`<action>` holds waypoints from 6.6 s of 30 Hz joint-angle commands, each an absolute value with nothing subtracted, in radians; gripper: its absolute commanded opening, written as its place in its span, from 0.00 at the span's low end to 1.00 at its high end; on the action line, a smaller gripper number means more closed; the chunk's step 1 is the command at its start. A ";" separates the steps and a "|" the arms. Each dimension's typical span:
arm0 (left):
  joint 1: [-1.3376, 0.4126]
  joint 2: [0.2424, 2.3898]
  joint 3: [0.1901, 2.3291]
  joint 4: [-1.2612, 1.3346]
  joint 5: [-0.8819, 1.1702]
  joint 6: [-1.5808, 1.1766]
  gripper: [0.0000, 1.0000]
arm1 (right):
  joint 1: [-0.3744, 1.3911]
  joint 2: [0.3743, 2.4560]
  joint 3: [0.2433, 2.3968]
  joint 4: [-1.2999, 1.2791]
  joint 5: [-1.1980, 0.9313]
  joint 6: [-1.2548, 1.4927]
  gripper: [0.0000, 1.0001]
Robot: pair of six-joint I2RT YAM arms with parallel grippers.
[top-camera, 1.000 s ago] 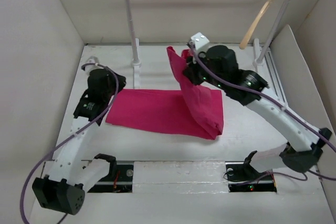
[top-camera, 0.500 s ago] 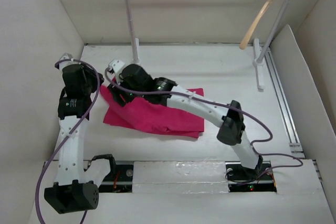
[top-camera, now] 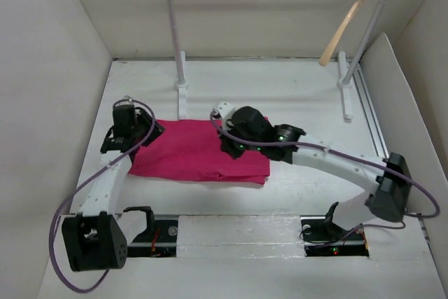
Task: Place the trousers on the hanger
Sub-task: Fold the trousers at the center of the board, then pick up the hanger from the clothesline, then place the trousers on the hanger.
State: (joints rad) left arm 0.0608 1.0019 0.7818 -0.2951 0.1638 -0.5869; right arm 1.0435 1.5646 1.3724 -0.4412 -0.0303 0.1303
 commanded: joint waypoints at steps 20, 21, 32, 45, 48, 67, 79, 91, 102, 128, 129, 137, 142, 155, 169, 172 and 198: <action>0.193 1.130 0.620 -0.184 0.225 -0.661 0.30 | 0.954 1.249 0.643 -0.325 0.063 0.227 0.02; 0.193 1.100 0.656 -0.192 0.229 -0.661 0.30 | 0.954 1.224 0.710 -0.395 0.063 0.206 0.05; -0.260 1.115 0.900 -0.204 0.106 -0.620 0.00 | 0.521 1.120 1.477 -0.632 -0.118 -0.077 0.00; -0.894 1.266 1.100 -0.262 -0.255 -0.580 0.04 | -0.261 1.472 1.807 -0.407 -0.667 0.110 0.75; -0.933 1.259 1.034 -0.241 -0.232 -0.612 0.09 | -0.281 1.554 1.798 -0.277 -0.785 0.155 0.77; -0.971 1.262 0.910 -0.226 -0.187 -0.696 0.11 | -0.213 1.716 1.700 0.133 -0.870 0.316 0.73; -0.971 1.262 0.928 -0.253 -0.207 -0.729 0.11 | -0.169 1.711 1.680 0.261 -0.890 0.357 0.00; -0.971 1.342 1.366 -0.354 -0.184 -0.606 0.43 | -0.204 1.494 1.487 0.123 -0.960 0.230 0.00; -0.951 1.497 1.744 -0.339 -0.086 -0.555 0.51 | -0.206 1.355 1.356 -0.040 -0.977 0.091 0.00; -0.971 1.787 1.549 0.036 -0.133 -0.715 0.57 | -0.028 0.839 0.650 -0.299 -0.957 -0.028 0.00; -0.971 1.786 1.519 0.058 -0.130 -0.724 0.56 | -0.015 0.836 0.638 -0.302 -0.956 -0.028 0.00; -0.982 1.807 1.456 0.138 -0.189 -0.790 0.39 | 0.029 0.807 0.604 -0.305 -0.947 -0.002 0.00; -0.991 1.809 1.439 0.124 -0.173 -0.822 0.03 | 0.049 0.795 0.601 -0.402 -0.913 -0.037 0.01; -1.046 1.698 1.115 0.282 -0.158 -0.991 0.00 | 0.061 0.779 0.775 -0.718 -0.747 -0.206 0.77; -1.065 1.707 1.023 0.235 -0.275 -0.999 0.00 | 0.262 1.213 0.597 0.058 -0.706 0.073 0.23; -1.065 1.694 1.000 0.226 -0.299 -1.003 0.00 | 0.342 1.303 0.549 0.207 -0.625 0.168 0.36; -1.028 1.701 0.927 0.199 -0.270 -0.950 0.00 | 0.447 1.499 0.508 0.374 -0.478 0.334 0.00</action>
State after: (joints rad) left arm -1.0195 1.7222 0.9699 0.2600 -0.2844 -1.0023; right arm 0.4580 1.5261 0.5217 0.3267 -0.4107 0.2985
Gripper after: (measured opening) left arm 0.080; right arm 0.024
